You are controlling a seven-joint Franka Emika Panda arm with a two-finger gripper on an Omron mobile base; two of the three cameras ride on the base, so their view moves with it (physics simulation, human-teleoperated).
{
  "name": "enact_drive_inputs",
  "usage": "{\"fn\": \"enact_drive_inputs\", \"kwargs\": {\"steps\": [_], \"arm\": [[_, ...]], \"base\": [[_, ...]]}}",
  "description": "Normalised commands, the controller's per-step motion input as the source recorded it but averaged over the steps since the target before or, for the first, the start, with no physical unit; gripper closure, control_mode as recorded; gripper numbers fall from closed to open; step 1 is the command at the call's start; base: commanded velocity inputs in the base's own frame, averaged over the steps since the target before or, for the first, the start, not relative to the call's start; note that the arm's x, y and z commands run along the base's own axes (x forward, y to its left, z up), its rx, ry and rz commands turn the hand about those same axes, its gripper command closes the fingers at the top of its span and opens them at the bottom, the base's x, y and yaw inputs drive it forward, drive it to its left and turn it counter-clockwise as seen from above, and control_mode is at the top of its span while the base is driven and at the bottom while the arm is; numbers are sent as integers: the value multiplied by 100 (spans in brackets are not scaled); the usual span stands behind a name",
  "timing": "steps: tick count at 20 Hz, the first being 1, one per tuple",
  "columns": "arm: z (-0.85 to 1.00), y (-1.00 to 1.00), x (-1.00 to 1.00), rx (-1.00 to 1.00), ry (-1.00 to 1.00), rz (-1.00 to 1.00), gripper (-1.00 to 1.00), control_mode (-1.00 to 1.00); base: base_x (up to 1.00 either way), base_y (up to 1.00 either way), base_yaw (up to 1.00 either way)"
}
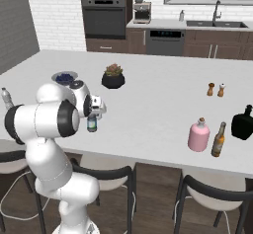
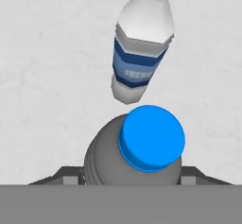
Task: Move the plastic bottles in the middle to the plastics group, and the glass bottles in the middle to the glass group.
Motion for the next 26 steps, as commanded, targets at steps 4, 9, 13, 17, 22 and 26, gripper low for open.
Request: {"fn": "enact_drive_inputs", "kwargs": {"steps": [4, 9, 13, 17, 22, 26], "arm": [[12, 1, -40, 20, 0, 1, 100, -100], [21, 28, -67, 23, -1, 10, 100, -100], [7, 56, -68, 3, -4, 8, 100, -100], [4, 82, -41, -5, -2, 0, 100, -100], [13, 92, -29, -14, -1, 0, 100, -100], [18, 93, -22, -9, -4, 0, 100, -100]], "base": [[0, 0, 0], [0, 0, 0], [0, 0, 0], [0, 0, 0], [0, 0, 0], [0, 0, 0]]}}
